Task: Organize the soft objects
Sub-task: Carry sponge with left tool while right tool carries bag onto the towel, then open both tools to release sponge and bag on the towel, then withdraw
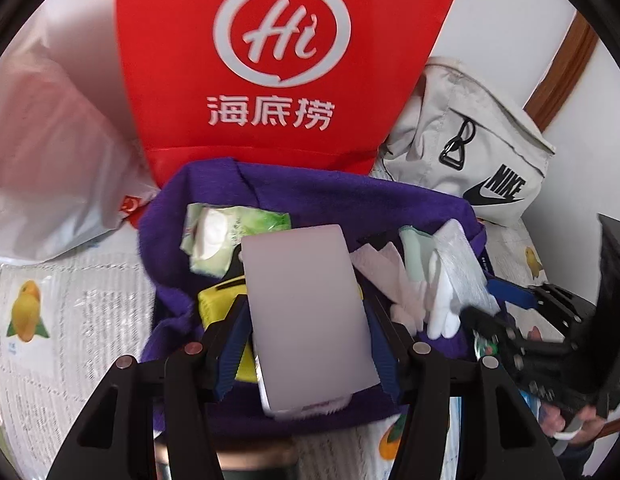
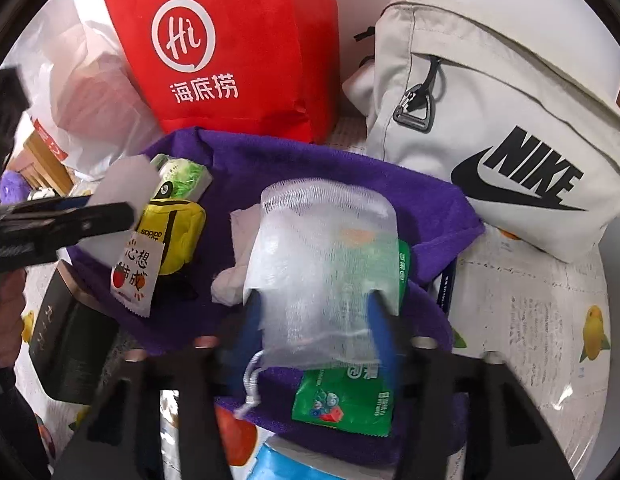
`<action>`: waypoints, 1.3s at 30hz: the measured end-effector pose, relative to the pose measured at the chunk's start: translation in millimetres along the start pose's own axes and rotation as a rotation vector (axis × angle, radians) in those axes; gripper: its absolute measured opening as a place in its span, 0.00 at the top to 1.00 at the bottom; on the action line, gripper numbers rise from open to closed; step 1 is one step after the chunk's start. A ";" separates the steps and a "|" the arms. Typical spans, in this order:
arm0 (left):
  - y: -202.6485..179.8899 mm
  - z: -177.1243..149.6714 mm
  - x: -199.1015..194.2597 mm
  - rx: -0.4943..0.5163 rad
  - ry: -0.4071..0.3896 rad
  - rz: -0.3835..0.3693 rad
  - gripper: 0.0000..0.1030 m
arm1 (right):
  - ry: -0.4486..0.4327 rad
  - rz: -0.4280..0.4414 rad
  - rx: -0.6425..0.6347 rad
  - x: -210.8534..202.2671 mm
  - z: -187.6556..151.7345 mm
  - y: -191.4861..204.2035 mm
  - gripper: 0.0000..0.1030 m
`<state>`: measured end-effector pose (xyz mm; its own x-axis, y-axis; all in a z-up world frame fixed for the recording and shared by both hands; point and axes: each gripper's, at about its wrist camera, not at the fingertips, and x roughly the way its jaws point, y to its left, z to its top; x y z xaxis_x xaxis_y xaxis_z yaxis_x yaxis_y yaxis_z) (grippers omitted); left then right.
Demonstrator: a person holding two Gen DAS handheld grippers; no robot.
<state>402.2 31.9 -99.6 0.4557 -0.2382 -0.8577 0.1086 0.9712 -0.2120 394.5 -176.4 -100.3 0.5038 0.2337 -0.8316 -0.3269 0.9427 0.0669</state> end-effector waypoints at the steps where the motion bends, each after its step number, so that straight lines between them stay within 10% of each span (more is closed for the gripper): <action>1: -2.0 2.2 3.5 0.006 0.003 -0.004 0.47 | -0.008 -0.002 -0.007 -1.1 -0.6 0.1 0.42; 10: -11.4 18.7 34.6 0.039 0.047 0.019 0.43 | -0.002 0.013 -0.004 -2.4 -2.9 -5.0 0.39; 16: -12.4 21.8 40.4 0.015 0.056 0.039 0.17 | -0.027 0.037 0.037 -12.0 -0.1 -11.6 0.37; 39: -21.9 -30.3 -65.4 0.038 0.008 0.156 0.14 | -0.110 -0.049 0.058 -100.1 -31.1 16.1 0.22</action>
<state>343.3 26.2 -53.1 0.4624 -0.0843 -0.8827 0.0703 0.9958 -0.0582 314.0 -192.0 -33.1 0.6034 0.2087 -0.7696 -0.2545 0.9651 0.0622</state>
